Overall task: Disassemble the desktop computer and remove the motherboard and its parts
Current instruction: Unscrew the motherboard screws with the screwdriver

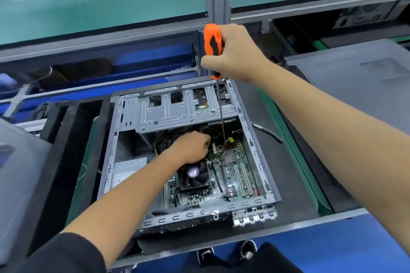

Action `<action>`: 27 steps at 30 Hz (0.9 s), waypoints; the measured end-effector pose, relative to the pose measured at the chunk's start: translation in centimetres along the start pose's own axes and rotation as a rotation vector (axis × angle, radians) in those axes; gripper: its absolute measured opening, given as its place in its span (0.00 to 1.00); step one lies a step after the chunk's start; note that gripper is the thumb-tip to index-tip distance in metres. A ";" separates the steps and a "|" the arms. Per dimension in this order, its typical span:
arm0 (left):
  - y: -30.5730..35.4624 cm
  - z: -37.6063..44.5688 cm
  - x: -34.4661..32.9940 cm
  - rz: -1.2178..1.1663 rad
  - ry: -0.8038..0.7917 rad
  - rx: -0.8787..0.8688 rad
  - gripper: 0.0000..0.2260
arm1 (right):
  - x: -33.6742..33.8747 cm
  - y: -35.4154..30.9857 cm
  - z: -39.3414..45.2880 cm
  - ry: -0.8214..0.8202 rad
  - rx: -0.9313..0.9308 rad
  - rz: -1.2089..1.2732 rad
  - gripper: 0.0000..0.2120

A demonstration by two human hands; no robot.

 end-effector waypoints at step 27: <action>2.0 1.0 -1.4 -0.073 -0.025 -0.018 0.09 | 0.7 0.8 -0.9 -0.037 -0.012 0.041 0.15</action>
Point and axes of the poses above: each hand's wrist, its own z-axis towards the middle knuckle, its own x-axis out of the back of the hand, y = z × x, the point moved 7 cm from there along z, towards the middle knuckle, and after that the axes turned 15 degrees about z, right-handed, at the moved point
